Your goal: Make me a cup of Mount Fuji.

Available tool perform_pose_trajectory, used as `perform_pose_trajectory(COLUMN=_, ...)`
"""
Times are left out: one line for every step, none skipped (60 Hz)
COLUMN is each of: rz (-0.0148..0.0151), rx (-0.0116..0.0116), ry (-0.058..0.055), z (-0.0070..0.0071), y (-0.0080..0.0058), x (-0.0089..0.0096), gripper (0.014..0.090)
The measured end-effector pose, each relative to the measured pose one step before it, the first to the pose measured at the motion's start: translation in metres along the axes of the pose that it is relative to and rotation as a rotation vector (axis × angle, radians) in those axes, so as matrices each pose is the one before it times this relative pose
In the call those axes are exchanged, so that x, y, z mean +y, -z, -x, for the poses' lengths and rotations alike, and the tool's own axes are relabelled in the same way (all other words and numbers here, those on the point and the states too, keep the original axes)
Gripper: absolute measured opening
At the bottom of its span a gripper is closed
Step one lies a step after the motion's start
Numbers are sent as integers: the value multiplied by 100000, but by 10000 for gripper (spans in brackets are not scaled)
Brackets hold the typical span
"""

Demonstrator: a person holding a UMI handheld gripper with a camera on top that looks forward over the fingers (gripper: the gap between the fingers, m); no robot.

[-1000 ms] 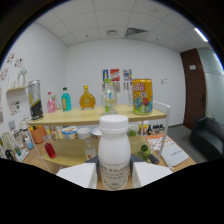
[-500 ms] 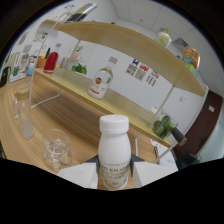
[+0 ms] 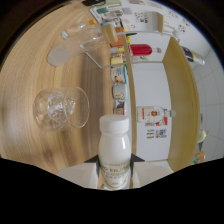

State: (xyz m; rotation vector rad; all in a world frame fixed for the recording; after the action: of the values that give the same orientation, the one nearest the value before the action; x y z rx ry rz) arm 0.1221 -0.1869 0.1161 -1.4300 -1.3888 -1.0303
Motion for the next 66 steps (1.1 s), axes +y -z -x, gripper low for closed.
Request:
perform_pose_trajectory(rz=37, rx=872, ry=2996, z=-241, y=-11, x=-39, gripper=478)
perform_pose_trajectory(rz=73, rx=735, ry=2835, z=-199, y=-7, x=-35, gripper=479)
perform_pose_trajectory(rz=154, rx=595, ry=2810, z=-164, y=-19, x=-6, gripper=478)
perform_pose_trajectory(rz=378, rx=612, ry=2829, z=-197, y=-12, x=46, gripper=481)
perform_pose_trajectory(rz=359, rx=733, ry=2708, z=-243, y=2, x=32, gripper=480)
perform_pose_trajectory(rz=188, rx=802, ry=2444, z=-250, y=18, x=-28, gripper=481)
perform_pose_trajectory(rz=-46, rx=719, ry=2368, z=-213, y=28, x=-80, gripper=483)
perform_pose_trajectory(rz=-34, rx=536, ry=2438, z=-166, y=41, x=-69, gripper=479)
perform_pose_trajectory(rz=-310, rx=909, ry=2571, z=-162, y=-170, x=-42, gripper=479)
perform_pose_trajectory(rz=219, rx=727, ry=2437, z=-193, y=98, x=-43, gripper=477)
perform_pose_trajectory(rz=89, rx=566, ry=2407, z=-161, y=101, x=-79, gripper=479)
perform_pose_trajectory(rz=-22, rx=536, ry=2524, z=-161, y=47, x=-89, gripper=480)
perform_pose_trajectory(rz=-220, rx=437, ry=2294, z=-135, y=48, x=-115, gripper=478)
perform_pose_trajectory(rz=-239, rx=408, ry=2057, z=-131, y=39, x=-130, gripper=478)
perform_pose_trajectory(rz=-131, rx=318, ry=1923, z=-106, y=49, x=-78, gripper=478)
perform_pose_trajectory(rz=-41, rx=227, ry=1908, z=-58, y=57, x=-56, gripper=479)
perform_pose_trajectory(rz=105, rx=180, ry=2060, z=-50, y=29, x=-37, gripper=479)
perform_pose_trajectory(rz=94, rx=233, ry=2019, z=-57, y=19, x=-23, gripper=477)
perform_pose_trajectory(rz=-7, rx=541, ry=1906, z=69, y=-178, x=-11, gripper=476)
perform_pose_trajectory(rz=212, rx=97, ry=1831, z=-5, y=85, x=-15, gripper=480)
perform_pose_trajectory(rz=-1, rx=90, ry=1601, z=-29, y=53, x=-18, gripper=481)
perform_pose_trajectory(rz=-431, rx=173, ry=1118, z=-49, y=65, x=-134, gripper=481)
perform_pose_trajectory(rz=-227, rx=10, ry=1049, z=-43, y=71, x=-61, gripper=482)
perform_pose_trajectory(rz=-12, rx=-24, ry=945, z=-32, y=48, x=-1, gripper=480)
perform_pose_trajectory(rz=185, rx=18, ry=831, z=-46, y=35, x=24, gripper=480)
perform_pose_trajectory(rz=138, rx=-10, ry=590, z=-34, y=45, x=24, gripper=482)
perform_pose_trajectory(rz=-61, rx=-112, ry=182, z=-10, y=37, x=-6, gripper=482)
perform_pose_trajectory(rz=-64, rx=-118, ry=-273, z=-16, y=46, x=-5, gripper=479)
perform_pose_trajectory(rz=-29, rx=-81, ry=-620, z=-5, y=42, x=5, gripper=480)
perform_pose_trajectory(rz=135, rx=-95, ry=-727, z=-24, y=24, x=25, gripper=481)
perform_pose_trajectory(rz=139, rx=165, ry=-370, z=37, y=-179, x=96, gripper=480)
perform_pose_trajectory(rz=416, rx=-395, ry=-689, z=-12, y=60, x=82, gripper=478)
perform_pose_trajectory(rz=446, rx=-191, ry=-706, z=-12, y=49, x=49, gripper=480)
perform_pose_trajectory(rz=331, rx=-83, ry=-812, z=-63, y=30, x=51, gripper=480)
perform_pose_trajectory(rz=200, rx=-73, ry=-1065, z=-92, y=51, x=65, gripper=481)
perform_pose_trajectory(rz=203, rx=-150, ry=-1396, z=-97, y=51, x=74, gripper=479)
perform_pose_trajectory(rz=125, rx=-244, ry=-1891, z=-99, y=76, x=73, gripper=479)
perform_pose_trajectory(rz=-17, rx=-247, ry=-2284, z=-158, y=92, x=58, gripper=482)
perform_pose_trajectory(rz=-327, rx=-146, ry=-2994, z=-114, y=98, x=-46, gripper=480)
perform_pose_trajectory(rz=-256, rx=46, ry=-3067, z=-295, y=122, x=9, gripper=482)
perform_pose_trajectory(rz=-423, rx=108, ry=-3542, z=-290, y=131, x=-31, gripper=481)
perform_pose_trajectory(rz=-431, rx=91, ry=-3801, z=-284, y=142, x=-6, gripper=479)
perform_pose_trajectory(rz=-528, rx=44, ry=-4222, z=-282, y=156, x=-77, gripper=480)
perform_pose_trajectory(rz=-671, rx=413, ry=-4180, z=-457, y=146, x=35, gripper=480)
perform_pose_trajectory(rz=-664, rx=275, ry=-4748, z=-387, y=149, x=-124, gripper=481)
perform_pose_trajectory(rz=-991, rx=173, ry=-4878, z=-416, y=175, x=-189, gripper=480)
perform_pose_trajectory(rz=-1248, rx=-188, ry=-4886, z=-326, y=159, x=-221, gripper=482)
perform_pose_trajectory(rz=-1034, rx=-259, ry=-4867, z=-299, y=152, x=-170, gripper=482)
perform_pose_trajectory(rz=-458, rx=77, ry=-4894, z=-430, y=26, x=-98, gripper=482)
perform_pose_trajectory(rz=-380, rx=-72, ry=-5281, z=-384, y=321, x=-239, gripper=483)
perform_pose_trajectory(rz=-978, rx=64, ry=-5385, z=-400, y=199, x=-189, gripper=483)
perform_pose_trajectory(rz=-1430, rx=385, ry=-5521, z=-407, y=198, x=-214, gripper=482)
perform_pose_trajectory(rz=-1130, rx=459, ry=-5828, z=-414, y=150, x=-192, gripper=484)
perform_pose_trajectory(rz=-741, rx=876, ry=-5886, z=-488, y=123, x=-125, gripper=482)
perform_pose_trajectory(rz=-444, rx=923, ry=-5877, z=-405, y=126, x=-77, gripper=482)
perform_pose_trajectory(rz=-360, rx=411, ry=-5755, z=-279, y=98, x=-88, gripper=482)
perform_pose_trajectory(rz=-534, rx=-112, ry=-5806, z=-165, y=88, x=-107, gripper=484)
perform_pose_trajectory(rz=-687, rx=-380, ry=-6046, z=-141, y=79, x=-247, gripper=484)
perform_pose_trajectory(rz=-802, rx=-266, ry=-6566, z=-76, y=93, x=-153, gripper=484)
perform_pose_trajectory(rz=-1176, rx=75, ry=-5917, z=-105, y=96, x=-111, gripper=483)
perform_pose_trajectory(rz=-903, rx=-561, ry=-6236, z=31, y=60, x=-73, gripper=483)
perform_pose_trajectory(rz=-630, rx=-692, ry=-5857, z=101, y=31, x=15, gripper=485)
perform_pose_trajectory(rz=-152, rx=-457, ry=-5377, z=54, y=-27, x=125, gripper=486)
perform_pose_trajectory(rz=290, rx=19, ry=-4855, z=-40, y=-69, x=286, gripper=483)
perform_pose_trajectory(rz=640, rx=311, ry=-4664, z=-69, y=-102, x=368, gripper=483)
perform_pose_trajectory(rz=919, rx=126, ry=-4512, z=-48, y=-162, x=427, gripper=484)
